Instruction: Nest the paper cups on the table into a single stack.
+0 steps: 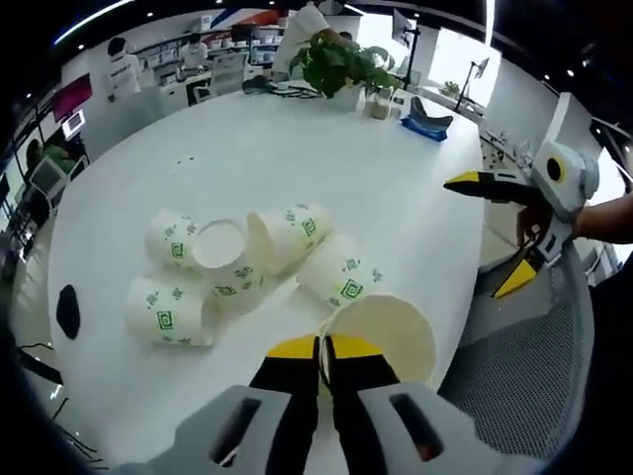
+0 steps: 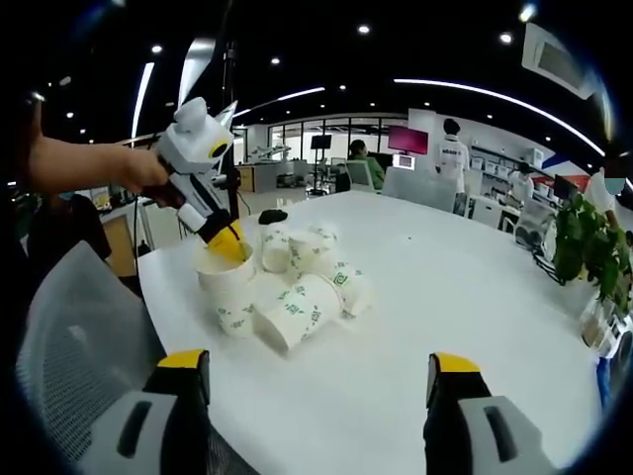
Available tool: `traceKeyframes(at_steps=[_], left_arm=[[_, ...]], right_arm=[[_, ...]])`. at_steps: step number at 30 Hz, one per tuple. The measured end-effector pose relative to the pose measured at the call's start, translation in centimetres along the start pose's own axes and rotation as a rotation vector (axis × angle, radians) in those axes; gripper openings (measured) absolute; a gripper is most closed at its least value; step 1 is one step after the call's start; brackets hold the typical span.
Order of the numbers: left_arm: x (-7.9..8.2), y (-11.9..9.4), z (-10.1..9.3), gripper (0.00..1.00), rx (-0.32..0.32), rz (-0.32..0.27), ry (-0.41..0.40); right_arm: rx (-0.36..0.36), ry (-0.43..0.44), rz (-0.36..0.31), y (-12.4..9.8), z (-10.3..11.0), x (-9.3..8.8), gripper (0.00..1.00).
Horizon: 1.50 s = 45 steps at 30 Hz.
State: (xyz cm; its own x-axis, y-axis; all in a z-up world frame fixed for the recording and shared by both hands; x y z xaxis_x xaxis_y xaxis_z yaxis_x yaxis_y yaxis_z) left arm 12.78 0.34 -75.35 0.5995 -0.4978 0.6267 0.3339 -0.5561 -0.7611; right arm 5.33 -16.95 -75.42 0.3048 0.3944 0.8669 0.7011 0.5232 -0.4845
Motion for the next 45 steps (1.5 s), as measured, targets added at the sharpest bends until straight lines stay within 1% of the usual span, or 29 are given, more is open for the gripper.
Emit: traceKeyframes(at_steps=[7, 11, 14, 19, 28, 37, 43, 45], left_arm=[[0.4, -0.2, -0.1, 0.03, 0.002, -0.019, 0.010], [0.2, -0.1, 0.3, 0.05, 0.011, -0.014, 0.020], [0.1, -0.1, 0.3, 0.05, 0.014, -0.011, 0.025], [-0.1, 0.1, 0.5, 0.01, 0.014, -0.005, 0.028], [-0.5, 0.2, 0.9, 0.00, 0.030, -0.004, 0.044], [-0.6, 0.4, 0.9, 0.00, 0.027, -0.004, 0.046], [-0.3, 0.2, 0.7, 0.00, 0.020, -0.016, 0.040], [-0.1, 0.1, 0.8, 0.02, 0.015, -0.035, 0.024]], right_arm=[[0.003, 0.002, 0.002, 0.1, -0.1, -0.2, 0.91], [0.003, 0.001, 0.003, 0.0, 0.0, -0.1, 0.91], [0.002, 0.003, 0.003, 0.0, 0.0, 0.0, 0.91], [0.006, 0.000, 0.005, 0.0, 0.3, 0.1, 0.91], [0.008, -0.005, 0.011, 0.0, 0.4, 0.1, 0.90], [0.011, -0.007, 0.017, 0.1, 0.2, -0.2, 0.90], [0.012, -0.007, 0.017, 0.2, 0.2, -0.3, 0.89], [0.013, -0.006, 0.018, 0.2, 0.1, -0.4, 0.89]])
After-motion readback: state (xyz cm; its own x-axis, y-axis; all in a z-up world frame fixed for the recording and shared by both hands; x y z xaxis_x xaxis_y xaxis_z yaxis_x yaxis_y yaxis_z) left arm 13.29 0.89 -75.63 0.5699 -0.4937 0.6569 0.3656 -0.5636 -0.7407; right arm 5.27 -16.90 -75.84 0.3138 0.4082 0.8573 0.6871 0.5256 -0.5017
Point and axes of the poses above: the point that each gripper's makers call its tool centre point, and the gripper's own axes: y roughly forward along the fingers, z roughly to its left, x roughly out of its top, the point moved 2 cm from there along -y, roughly backward along the fingers, and after that the axes turned 6 degrees about -y, right-handed, at the moved point
